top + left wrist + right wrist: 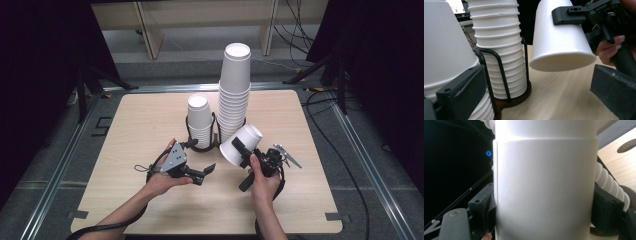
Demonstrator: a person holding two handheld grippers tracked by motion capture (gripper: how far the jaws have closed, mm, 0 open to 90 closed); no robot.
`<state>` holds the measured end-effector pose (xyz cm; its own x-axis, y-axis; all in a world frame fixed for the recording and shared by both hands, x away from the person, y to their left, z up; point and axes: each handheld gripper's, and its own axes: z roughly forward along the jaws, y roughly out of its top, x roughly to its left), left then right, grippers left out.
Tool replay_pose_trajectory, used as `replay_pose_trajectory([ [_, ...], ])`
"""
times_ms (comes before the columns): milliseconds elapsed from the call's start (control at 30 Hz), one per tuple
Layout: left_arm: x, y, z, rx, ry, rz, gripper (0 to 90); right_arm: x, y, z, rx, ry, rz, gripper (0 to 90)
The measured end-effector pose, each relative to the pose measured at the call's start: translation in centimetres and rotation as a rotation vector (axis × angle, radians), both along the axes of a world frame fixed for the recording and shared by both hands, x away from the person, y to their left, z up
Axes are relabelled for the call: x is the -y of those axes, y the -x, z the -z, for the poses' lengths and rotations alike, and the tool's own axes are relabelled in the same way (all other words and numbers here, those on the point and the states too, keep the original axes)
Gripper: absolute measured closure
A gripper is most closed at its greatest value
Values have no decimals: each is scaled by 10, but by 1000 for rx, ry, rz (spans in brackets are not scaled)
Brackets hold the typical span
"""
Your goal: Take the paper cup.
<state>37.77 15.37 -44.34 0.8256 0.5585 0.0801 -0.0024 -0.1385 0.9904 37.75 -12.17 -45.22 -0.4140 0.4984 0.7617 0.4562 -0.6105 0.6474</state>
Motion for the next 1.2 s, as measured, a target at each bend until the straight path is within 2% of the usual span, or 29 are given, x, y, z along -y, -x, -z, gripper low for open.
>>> replay_pose_trajectory([
  [33,-1,1,0,-4,-9,-5,0,0,-2,2,19,20,11,208],
  [100,-3,1,0,-7,-23,-9,0,-1,-2,4,26,29,15,208],
  [167,-4,2,0,-8,-19,-13,0,-3,0,4,-1,1,13,208],
  [200,-5,2,0,-6,-16,-14,0,-3,-1,5,16,19,19,208],
  [233,-4,2,0,-3,-5,-12,0,-5,0,5,22,12,9,208],
  [300,-5,3,-1,-9,-14,-14,0,-8,0,6,16,8,8,208],
  [333,-5,4,0,-10,-12,-13,0,-10,2,5,-4,-12,-2,208],
  [367,-5,4,0,-11,-10,-11,0,-12,2,7,11,1,0,208],
  [467,-3,4,2,-22,-6,-8,0,-17,2,9,16,-1,-2,208],
  [500,-3,5,3,-25,-7,-8,0,-19,1,10,18,-16,-11,208],
  [533,-2,5,4,-25,-7,-6,0,-21,3,9,-4,-39,-15,208],
  [567,-1,5,4,-30,-7,-4,0,-21,1,11,24,-20,-16,208],
  [600,0,5,5,-31,-4,-1,0,-23,2,10,8,-30,-12,208],
  [667,1,5,6,-34,-7,2,0,-24,2,12,16,-16,-19,208],
  [700,1,4,6,-36,-6,2,0,-27,3,11,1,-51,-29,208],
  [800,3,4,6,-40,1,4,0,-29,1,13,6,-34,-26,208],
  [833,4,3,7,-41,0,4,0,-31,3,12,-15,-59,-33,208],
  [867,4,2,7,-39,-2,5,0,-31,1,13,7,-43,-32,208],
  [967,6,2,8,-48,8,9,0,-32,1,13,-6,-42,-30,208],
  [1067,8,3,9,-43,0,25,0,-32,0,13,2,-45,-33,208],
  [1100,8,4,9,-45,0,29,0,-33,0,12,-19,-61,-32,208],
  [1133,9,5,9,-49,3,32,0,-34,1,12,-22,-70,-38,208],
  [1167,11,5,10,-49,15,35,0,-34,-1,13,-13,-54,-28,209],
  [1200,11,5,9,-53,3,30,0,-33,-1,14,2,-44,-31,209],
])
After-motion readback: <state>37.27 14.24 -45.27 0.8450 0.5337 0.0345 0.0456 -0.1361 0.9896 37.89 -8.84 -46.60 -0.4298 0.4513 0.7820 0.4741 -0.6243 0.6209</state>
